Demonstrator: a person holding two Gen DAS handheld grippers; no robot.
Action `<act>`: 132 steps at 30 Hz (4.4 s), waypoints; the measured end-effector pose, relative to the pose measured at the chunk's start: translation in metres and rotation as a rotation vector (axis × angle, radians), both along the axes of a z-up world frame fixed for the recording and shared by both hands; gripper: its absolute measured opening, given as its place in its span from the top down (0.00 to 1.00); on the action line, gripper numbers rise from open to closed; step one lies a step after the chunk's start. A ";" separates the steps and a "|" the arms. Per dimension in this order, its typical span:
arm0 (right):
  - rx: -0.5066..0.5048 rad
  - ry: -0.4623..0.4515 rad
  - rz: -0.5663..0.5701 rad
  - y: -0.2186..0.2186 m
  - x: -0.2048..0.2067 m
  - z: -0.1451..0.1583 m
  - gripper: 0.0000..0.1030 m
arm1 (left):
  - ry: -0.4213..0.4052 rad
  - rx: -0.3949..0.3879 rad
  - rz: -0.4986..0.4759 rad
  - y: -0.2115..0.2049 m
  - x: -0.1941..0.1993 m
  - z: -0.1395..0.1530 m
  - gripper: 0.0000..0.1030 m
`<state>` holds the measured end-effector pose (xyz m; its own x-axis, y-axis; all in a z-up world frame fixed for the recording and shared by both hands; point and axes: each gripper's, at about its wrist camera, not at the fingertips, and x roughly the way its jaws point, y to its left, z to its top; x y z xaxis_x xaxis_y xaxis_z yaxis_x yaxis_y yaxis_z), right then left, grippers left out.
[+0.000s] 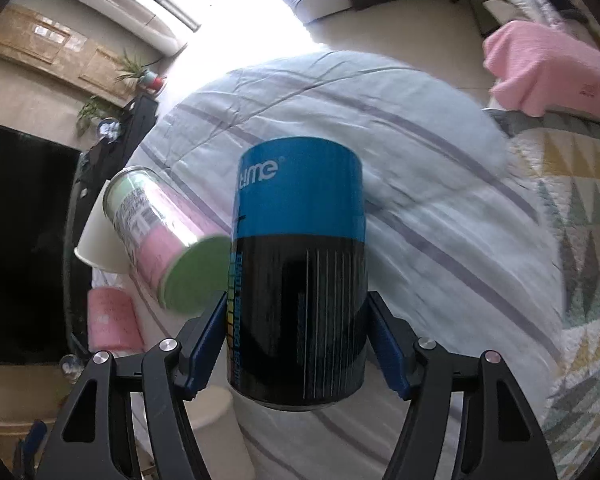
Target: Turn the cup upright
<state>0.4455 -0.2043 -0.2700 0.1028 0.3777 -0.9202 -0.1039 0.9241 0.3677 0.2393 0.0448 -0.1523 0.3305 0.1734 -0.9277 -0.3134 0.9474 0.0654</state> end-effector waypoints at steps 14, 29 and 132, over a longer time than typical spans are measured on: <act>0.124 -0.121 0.004 0.071 -0.161 0.080 0.34 | -0.027 -0.023 -0.132 0.053 -0.091 0.005 0.00; 0.012 -0.025 0.087 0.168 -0.223 -0.013 0.33 | -0.013 0.006 -0.143 0.088 -0.141 -0.006 0.00; -0.092 -0.411 0.126 0.033 -0.305 0.080 0.20 | -0.244 -0.043 -0.196 -0.037 -0.137 0.020 0.08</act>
<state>0.1408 -0.1718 -0.1897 0.4256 0.3289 -0.8430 -0.3385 0.9218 0.1888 0.1023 0.0077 -0.1327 0.5676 0.0464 -0.8220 -0.1261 0.9915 -0.0311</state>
